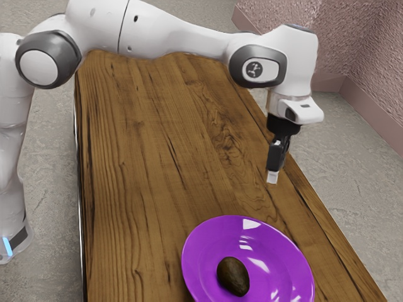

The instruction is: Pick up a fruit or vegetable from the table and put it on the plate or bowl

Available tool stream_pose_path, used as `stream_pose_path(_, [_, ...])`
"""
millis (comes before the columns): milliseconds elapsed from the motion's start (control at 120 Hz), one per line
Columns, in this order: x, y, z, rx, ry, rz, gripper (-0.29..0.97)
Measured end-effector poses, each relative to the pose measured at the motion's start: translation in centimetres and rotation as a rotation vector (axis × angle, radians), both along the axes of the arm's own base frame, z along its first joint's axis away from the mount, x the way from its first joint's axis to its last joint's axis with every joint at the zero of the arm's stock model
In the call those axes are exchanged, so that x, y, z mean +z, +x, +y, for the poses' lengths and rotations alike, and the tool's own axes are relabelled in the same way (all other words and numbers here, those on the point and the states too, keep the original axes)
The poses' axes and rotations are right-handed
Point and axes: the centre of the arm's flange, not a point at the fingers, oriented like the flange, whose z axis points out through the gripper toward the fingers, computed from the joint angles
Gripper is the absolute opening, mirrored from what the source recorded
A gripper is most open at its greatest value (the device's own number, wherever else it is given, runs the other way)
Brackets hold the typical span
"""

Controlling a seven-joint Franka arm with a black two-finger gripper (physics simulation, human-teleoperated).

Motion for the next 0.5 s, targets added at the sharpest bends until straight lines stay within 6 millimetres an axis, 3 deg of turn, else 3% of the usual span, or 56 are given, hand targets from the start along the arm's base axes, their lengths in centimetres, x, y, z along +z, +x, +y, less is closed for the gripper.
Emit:
stream_pose_path(117, [0.2,2.2,6.5,0.119,0.016,-0.003,0.68])
stream_pose_path(167, [0.1,2.7,8.4,0.152,0.021,0.0,0.68])
stream_pose_path(283, [-0.3,3.1,9.7,0.179,0.027,0.008,0.68])
stream_pose_path(500, [-0.9,3.5,10.4,0.197,0.032,0.022,0.68])
